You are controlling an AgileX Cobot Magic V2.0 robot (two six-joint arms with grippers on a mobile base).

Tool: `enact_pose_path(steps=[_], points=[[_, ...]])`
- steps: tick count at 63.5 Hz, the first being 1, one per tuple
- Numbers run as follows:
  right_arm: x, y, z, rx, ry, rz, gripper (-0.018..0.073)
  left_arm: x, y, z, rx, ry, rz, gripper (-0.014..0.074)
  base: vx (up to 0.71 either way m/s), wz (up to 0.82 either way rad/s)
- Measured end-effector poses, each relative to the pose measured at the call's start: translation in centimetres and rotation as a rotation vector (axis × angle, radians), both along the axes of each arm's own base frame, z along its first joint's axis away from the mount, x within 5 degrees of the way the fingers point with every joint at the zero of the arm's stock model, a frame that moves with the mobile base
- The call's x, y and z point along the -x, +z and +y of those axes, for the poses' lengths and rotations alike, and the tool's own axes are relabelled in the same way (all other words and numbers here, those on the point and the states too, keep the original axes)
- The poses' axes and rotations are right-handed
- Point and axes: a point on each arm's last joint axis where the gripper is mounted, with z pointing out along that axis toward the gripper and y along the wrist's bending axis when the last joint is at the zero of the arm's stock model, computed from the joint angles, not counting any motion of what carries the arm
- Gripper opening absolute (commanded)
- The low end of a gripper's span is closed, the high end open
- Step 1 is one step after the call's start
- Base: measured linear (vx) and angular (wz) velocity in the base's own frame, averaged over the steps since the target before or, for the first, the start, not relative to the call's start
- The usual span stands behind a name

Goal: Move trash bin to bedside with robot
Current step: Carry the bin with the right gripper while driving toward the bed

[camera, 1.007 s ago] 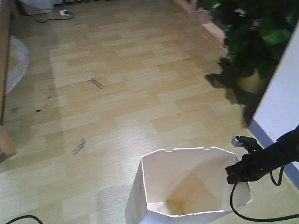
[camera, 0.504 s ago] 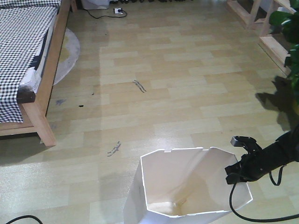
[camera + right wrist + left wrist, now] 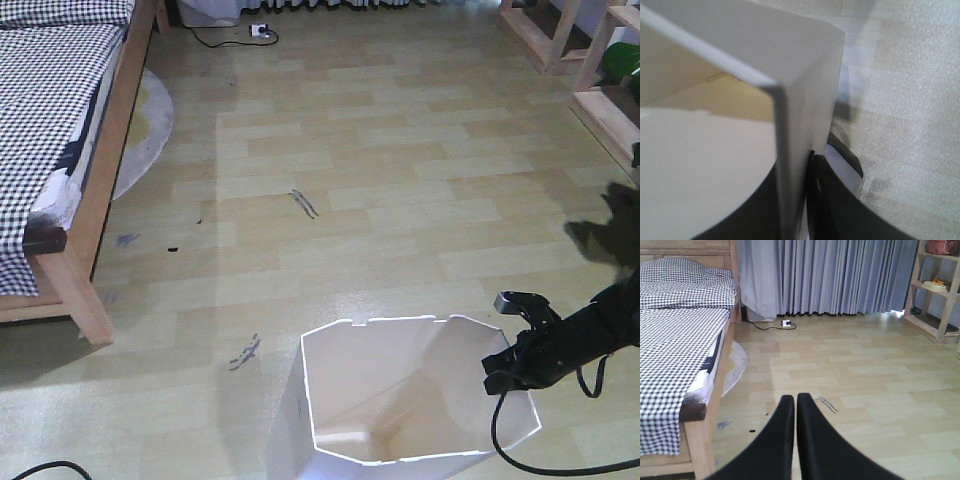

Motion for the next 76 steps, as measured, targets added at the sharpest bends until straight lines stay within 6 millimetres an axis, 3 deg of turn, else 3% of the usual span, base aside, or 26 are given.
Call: enact_pose_path(steps=[76], points=[[-0.02, -0.03, -0.09, 0.007, -0.002, -0.003, -0.0007, 0.00, 0.00, 0.00, 0.000, 0.000, 0.000, -0.0006, 0.25, 0.09]])
